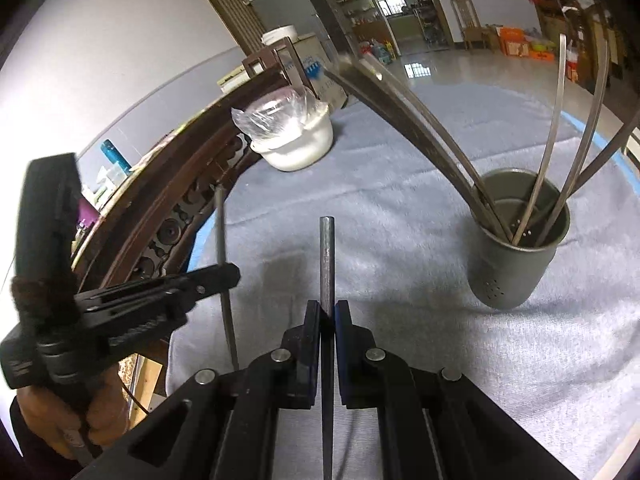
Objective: Organize utensils
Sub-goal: 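Lift both held chopsticks off the cloth toward the grey cup, then carry both held chopsticks above the grey cup and lower them in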
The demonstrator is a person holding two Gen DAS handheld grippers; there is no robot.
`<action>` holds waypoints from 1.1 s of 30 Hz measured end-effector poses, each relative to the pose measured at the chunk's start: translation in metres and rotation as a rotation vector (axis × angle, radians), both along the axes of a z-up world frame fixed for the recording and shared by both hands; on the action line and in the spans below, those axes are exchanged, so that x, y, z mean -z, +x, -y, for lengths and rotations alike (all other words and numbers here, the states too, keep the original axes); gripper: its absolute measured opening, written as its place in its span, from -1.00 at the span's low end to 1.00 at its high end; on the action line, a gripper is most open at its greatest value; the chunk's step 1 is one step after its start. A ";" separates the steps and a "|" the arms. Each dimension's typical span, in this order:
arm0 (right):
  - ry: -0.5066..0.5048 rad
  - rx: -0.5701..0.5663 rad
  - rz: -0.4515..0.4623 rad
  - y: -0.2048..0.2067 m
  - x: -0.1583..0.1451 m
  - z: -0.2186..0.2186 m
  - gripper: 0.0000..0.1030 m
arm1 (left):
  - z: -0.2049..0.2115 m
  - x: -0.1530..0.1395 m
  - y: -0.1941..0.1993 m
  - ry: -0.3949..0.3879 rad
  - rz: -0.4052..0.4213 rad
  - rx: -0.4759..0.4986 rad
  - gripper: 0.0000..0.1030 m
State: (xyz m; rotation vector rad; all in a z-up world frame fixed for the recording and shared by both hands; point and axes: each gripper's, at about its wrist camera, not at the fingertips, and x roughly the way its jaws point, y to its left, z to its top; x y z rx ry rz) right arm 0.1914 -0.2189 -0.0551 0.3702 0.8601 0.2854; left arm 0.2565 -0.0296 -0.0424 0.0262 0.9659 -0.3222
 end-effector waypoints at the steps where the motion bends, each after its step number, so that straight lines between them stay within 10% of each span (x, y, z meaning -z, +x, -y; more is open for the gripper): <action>1: -0.001 0.000 0.007 -0.001 -0.003 0.000 -0.85 | 0.002 -0.002 -0.001 -0.005 0.012 0.001 -0.89; 33: -0.068 0.155 0.286 -0.018 -0.116 0.089 -0.85 | 0.051 -0.115 -0.028 -0.177 0.189 0.193 -0.89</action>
